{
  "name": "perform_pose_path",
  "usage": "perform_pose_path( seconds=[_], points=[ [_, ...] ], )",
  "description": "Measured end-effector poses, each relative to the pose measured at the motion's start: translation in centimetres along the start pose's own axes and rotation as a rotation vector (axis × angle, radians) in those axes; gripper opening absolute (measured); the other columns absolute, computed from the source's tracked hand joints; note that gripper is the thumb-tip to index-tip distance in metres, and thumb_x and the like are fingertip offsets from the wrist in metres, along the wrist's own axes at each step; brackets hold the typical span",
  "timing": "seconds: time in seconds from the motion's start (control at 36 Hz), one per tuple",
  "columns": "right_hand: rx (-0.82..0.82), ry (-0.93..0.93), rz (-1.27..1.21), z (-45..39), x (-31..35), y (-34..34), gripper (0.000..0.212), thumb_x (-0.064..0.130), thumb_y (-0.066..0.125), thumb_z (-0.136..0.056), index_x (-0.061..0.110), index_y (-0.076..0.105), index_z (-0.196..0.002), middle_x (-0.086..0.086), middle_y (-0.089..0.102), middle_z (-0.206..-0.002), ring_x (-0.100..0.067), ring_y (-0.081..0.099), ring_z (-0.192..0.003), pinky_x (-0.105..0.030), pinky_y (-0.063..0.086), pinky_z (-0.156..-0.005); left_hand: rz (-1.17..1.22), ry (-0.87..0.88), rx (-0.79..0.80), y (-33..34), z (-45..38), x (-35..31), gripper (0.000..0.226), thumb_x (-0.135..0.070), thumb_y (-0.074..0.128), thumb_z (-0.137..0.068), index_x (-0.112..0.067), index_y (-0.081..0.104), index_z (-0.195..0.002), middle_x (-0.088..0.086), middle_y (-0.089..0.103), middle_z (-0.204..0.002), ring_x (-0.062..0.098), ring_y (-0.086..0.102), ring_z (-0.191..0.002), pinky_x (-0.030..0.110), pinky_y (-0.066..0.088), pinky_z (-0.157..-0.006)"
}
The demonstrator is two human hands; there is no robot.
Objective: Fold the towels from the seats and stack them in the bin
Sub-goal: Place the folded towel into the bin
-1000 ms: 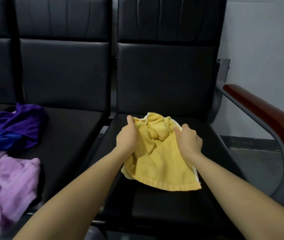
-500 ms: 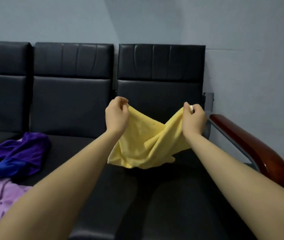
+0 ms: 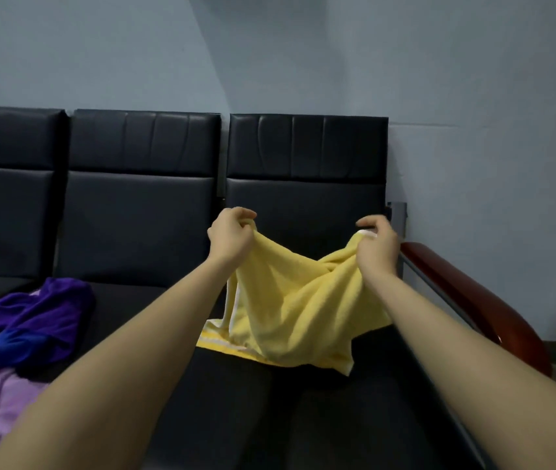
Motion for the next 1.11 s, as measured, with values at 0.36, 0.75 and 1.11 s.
perform_pose_path(
  seconds=[0.36,0.75,1.11],
  points=[
    [0.416,0.251,0.416,5.0,-9.4,3.6,0.027,0.019,0.051,-0.092,0.002,0.066,-0.078,-0.005,0.06,-0.078,-0.018,0.055,-0.076,-0.031,0.048,-0.068,-0.349,-0.171,0.213,3.6,5.6,8.1,0.027,-0.015,0.045,-0.089,-0.012,0.071,-0.094,0.002,0.059,-0.11,0.024,0.054,-0.102,0.04,0.041,-0.097],
    [0.382,0.397,0.833,6.8,-14.8,3.5,0.04,0.051,0.048,-0.094,0.012,0.056,-0.089,-0.003,0.058,-0.088,-0.02,0.05,-0.084,-0.046,0.036,-0.098,-0.55,-0.271,0.23,4.8,8.5,10.5,0.011,0.0,0.039,-0.094,-0.005,0.046,-0.1,0.014,0.053,-0.115,0.033,0.05,-0.104,0.038,0.036,-0.094],
    [0.316,0.048,0.921,7.1,-11.5,4.9,0.048,0.016,0.047,-0.098,0.008,0.029,-0.142,-0.008,0.062,-0.113,-0.024,0.06,-0.101,-0.043,0.041,-0.099,-0.673,0.002,0.115,3.4,7.4,9.5,0.018,-0.003,0.033,-0.096,-0.011,0.045,-0.106,0.004,0.06,-0.082,0.023,0.052,-0.07,0.032,0.035,-0.067]
  ],
)
Point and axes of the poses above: each hand's wrist, its own z-axis away from the middle knuckle, its own y-axis out of the palm, x = y × z, the point moved 5 cm from there along -z, towards the middle knuckle
